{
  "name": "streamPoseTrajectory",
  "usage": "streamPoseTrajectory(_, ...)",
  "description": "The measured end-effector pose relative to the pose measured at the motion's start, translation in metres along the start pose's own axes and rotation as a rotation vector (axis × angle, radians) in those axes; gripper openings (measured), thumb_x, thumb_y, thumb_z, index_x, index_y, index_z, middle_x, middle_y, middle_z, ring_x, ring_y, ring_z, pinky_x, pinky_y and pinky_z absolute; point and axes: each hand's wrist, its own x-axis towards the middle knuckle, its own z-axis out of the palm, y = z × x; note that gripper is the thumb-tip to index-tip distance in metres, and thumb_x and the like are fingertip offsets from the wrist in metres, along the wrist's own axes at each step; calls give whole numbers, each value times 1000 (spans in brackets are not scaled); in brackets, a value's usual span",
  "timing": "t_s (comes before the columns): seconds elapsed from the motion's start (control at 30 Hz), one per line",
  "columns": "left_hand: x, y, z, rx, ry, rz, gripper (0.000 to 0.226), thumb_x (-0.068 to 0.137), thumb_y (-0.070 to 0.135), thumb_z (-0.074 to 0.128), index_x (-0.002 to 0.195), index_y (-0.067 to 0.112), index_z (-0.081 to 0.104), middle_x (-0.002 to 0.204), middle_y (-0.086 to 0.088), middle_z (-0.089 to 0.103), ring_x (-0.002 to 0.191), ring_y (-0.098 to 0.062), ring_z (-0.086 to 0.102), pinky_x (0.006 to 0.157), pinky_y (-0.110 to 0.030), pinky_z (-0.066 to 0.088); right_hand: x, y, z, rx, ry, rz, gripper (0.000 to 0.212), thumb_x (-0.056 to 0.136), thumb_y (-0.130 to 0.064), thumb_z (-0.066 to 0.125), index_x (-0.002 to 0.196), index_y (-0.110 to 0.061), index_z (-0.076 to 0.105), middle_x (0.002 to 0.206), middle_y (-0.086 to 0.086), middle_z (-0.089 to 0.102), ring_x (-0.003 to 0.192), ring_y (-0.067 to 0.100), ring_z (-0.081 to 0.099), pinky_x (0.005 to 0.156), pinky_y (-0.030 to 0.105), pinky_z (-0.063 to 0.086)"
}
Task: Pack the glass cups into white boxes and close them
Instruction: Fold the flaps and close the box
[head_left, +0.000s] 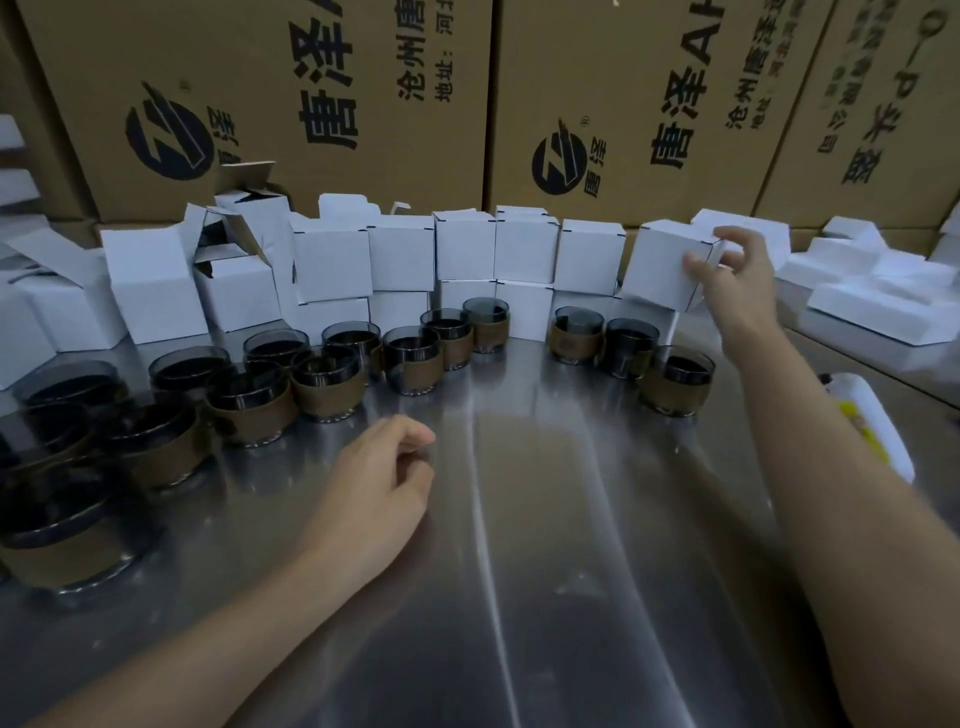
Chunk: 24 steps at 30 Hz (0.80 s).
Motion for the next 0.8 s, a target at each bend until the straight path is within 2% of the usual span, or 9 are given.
streamPoseTrajectory(0.07,-1,0,-1,8,2,15,25,92,4,52,106,22,61,106,16,57,87,20,48,72,7,30,4,8,6,-8,-18,16,40,91,-25,61,127,-22,46,123,7,55,103,21,56,79,32,50)
streamPoseTrajectory(0.13,-2,0,-1,15,4,35,24,92,5,53,103,25,60,103,21,55,85,23,47,71,5,30,8,13,10,-15,-23,19,40,91,-25,60,128,-22,45,120,6,54,109,25,56,91,41,51)
streamPoseTrajectory(0.23,-2,-1,-1,21,3,49,24,91,7,53,99,28,60,103,23,55,94,22,45,73,4,31,14,14,15,-59,-45,12,39,93,-26,57,129,-24,42,132,8,50,120,27,52,103,48,44)
streamPoseTrajectory(0.3,-2,-1,-1,19,-1,55,24,91,6,53,98,29,60,102,22,56,99,17,45,74,3,31,18,16,18,-95,-62,16,37,97,-27,52,132,-24,40,137,10,46,122,26,48,106,47,41)
streamPoseTrajectory(0.47,-2,-3,-1,59,-9,74,22,90,6,53,100,24,62,102,16,58,94,4,51,78,-3,34,22,15,19,-191,-99,40,39,100,-28,45,137,-22,35,132,10,44,111,23,46,102,42,40)
streamPoseTrajectory(0.53,-1,-3,-1,73,-12,75,22,90,6,52,103,21,63,104,13,59,98,1,52,84,-6,35,18,9,17,-252,-56,10,44,99,-27,48,140,-18,35,140,11,40,122,24,42,106,40,35)
streamPoseTrajectory(0.63,-1,-3,-3,68,0,52,21,90,6,52,102,19,63,104,10,60,99,-4,55,80,-6,35,5,-11,22,-311,63,-159,50,95,-20,51,141,-10,35,148,10,32,142,26,21,117,40,21)
streamPoseTrajectory(0.73,0,-5,-3,62,5,19,18,90,6,51,100,17,62,103,7,61,97,-7,56,74,-9,35,-19,-39,37,-301,64,-299,44,92,-11,52,135,-6,43,141,12,41,135,26,33,114,34,26)
streamPoseTrajectory(0.8,1,-5,-3,35,8,-4,16,90,6,51,99,15,61,103,5,63,97,-9,57,76,-10,35,-46,-55,55,-247,27,-327,33,93,-10,51,125,-5,53,127,9,54,121,21,48,103,25,34)
